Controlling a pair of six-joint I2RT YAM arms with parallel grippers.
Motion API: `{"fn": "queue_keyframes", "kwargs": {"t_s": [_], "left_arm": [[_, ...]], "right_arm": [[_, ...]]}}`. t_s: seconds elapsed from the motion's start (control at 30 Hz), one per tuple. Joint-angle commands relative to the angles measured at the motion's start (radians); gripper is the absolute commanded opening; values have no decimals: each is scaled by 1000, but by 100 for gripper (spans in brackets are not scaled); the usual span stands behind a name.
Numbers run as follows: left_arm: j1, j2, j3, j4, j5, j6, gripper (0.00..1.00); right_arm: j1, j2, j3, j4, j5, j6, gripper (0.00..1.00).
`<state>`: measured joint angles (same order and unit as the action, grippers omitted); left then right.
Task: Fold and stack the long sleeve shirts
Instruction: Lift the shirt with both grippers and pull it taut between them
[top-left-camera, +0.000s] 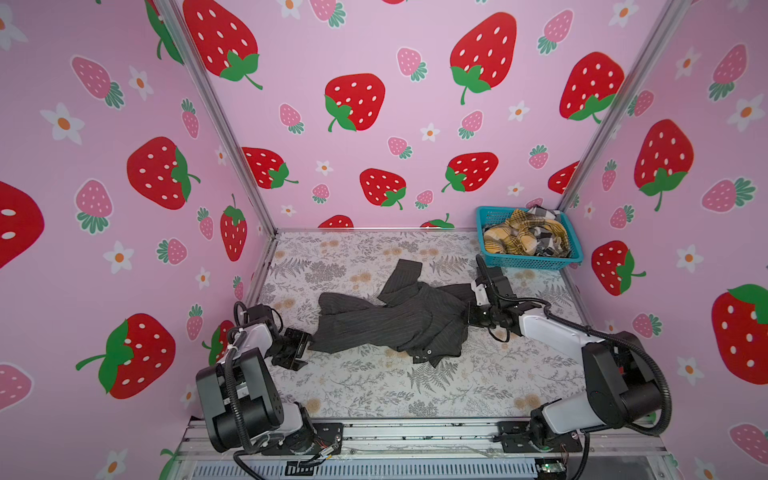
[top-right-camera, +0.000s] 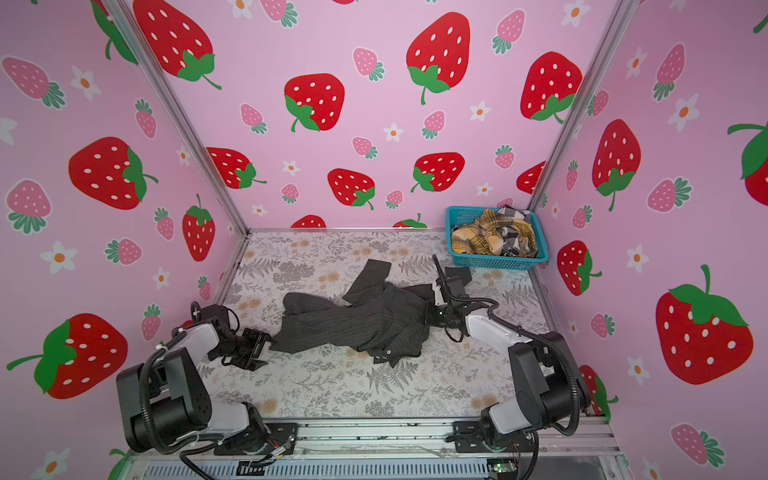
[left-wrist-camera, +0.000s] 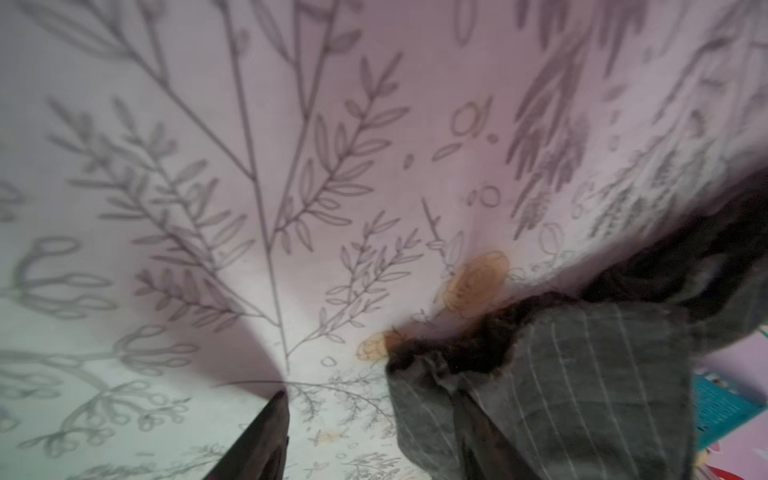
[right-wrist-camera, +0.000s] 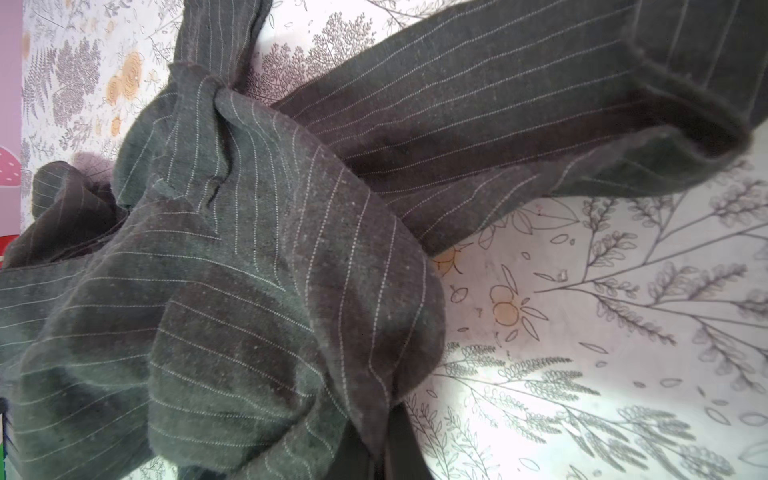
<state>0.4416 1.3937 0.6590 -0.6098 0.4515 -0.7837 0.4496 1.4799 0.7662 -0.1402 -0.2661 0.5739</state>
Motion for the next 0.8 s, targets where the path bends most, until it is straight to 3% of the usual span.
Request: {"fn": "queue_keyframes", "kwargs": {"t_s": [0.0,0.27,0.4,0.53,0.67,0.77], "left_arm": [[-9,-14,-8,47,66,-23,67],[-45,63,-41,101,92,-30,52],[-80,100,-30,127,92,-36,38],[-87,81,20,60,58,-21,0],[-87,-34,170,-106,-70,35,0],[-91,-59,417,-165,-186,23,0]], "right_arm": [[2,-14,-26,-17,-13,-15,6],[3,-18,-35,-2,-23,0,5],[3,-21,-25,-19,-15,-6,5],[3,-34,-14,-37,-4,-10,5],[-1,-61,54,-81,43,-40,4],[-32,-6,263,-122,71,-77,6]]}}
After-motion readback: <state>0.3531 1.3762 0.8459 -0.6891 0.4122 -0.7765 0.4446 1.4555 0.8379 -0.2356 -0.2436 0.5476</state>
